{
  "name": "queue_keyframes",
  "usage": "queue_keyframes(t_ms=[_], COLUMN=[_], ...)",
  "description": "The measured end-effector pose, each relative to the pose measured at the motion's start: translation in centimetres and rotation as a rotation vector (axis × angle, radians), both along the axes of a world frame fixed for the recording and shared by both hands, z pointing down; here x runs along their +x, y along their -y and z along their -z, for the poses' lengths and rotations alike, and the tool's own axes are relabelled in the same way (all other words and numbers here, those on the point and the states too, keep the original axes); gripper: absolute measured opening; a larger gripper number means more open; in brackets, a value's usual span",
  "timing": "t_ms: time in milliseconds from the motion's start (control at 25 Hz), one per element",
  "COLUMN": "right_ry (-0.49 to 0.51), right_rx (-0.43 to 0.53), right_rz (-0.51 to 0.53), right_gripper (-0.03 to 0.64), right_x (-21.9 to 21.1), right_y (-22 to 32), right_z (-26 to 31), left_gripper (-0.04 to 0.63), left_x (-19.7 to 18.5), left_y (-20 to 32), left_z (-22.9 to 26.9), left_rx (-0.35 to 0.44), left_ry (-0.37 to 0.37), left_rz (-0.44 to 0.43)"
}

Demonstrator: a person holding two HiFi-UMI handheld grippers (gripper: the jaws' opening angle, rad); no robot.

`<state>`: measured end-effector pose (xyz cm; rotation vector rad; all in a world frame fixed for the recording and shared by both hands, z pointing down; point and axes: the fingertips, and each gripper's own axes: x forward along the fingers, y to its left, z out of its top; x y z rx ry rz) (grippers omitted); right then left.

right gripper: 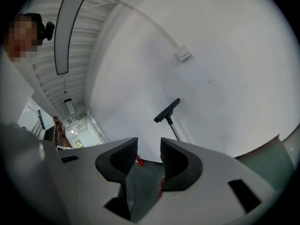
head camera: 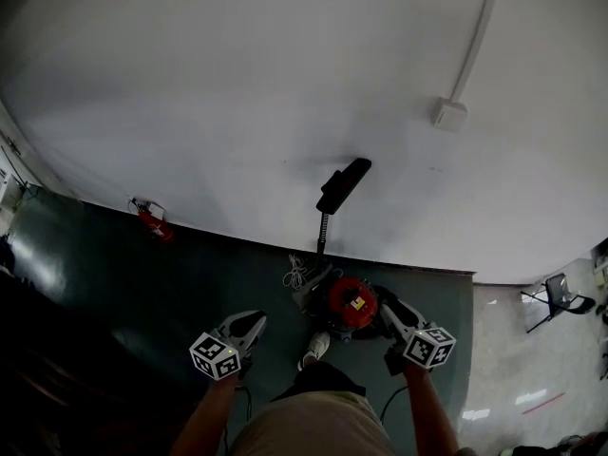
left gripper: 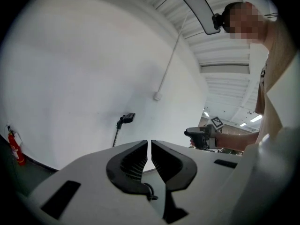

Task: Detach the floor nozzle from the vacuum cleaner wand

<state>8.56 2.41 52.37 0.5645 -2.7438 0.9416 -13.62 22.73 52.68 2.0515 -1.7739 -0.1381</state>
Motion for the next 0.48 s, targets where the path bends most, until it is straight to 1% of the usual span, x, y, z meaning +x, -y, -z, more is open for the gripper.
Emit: queue_keyframes(t_ms=[200, 320, 480], right_ry=[0.026, 0.051, 0.075], right_rx=[-0.015, -0.021, -0.049], right_rz=[0.001, -0.012, -0.036], right_gripper=[0.152, 0.152, 0.151], right_x=[-5.1, -7.7, -9.6], right_y=[6.6, 11.2, 15.3], right_z=[1.3, 1.8, 1.3], left_gripper=[0.012, 0.014, 0.024], left_x=[-5.1, -7.6, -9.2], left_y=[6.2, 10.9, 15.7], left_z=[0.4, 0.2, -0.3], left_rx=[-0.035, -0.063, -0.098], left_ry=[0.006, 0.019, 0.033], left_rz=[0.013, -0.012, -0.061])
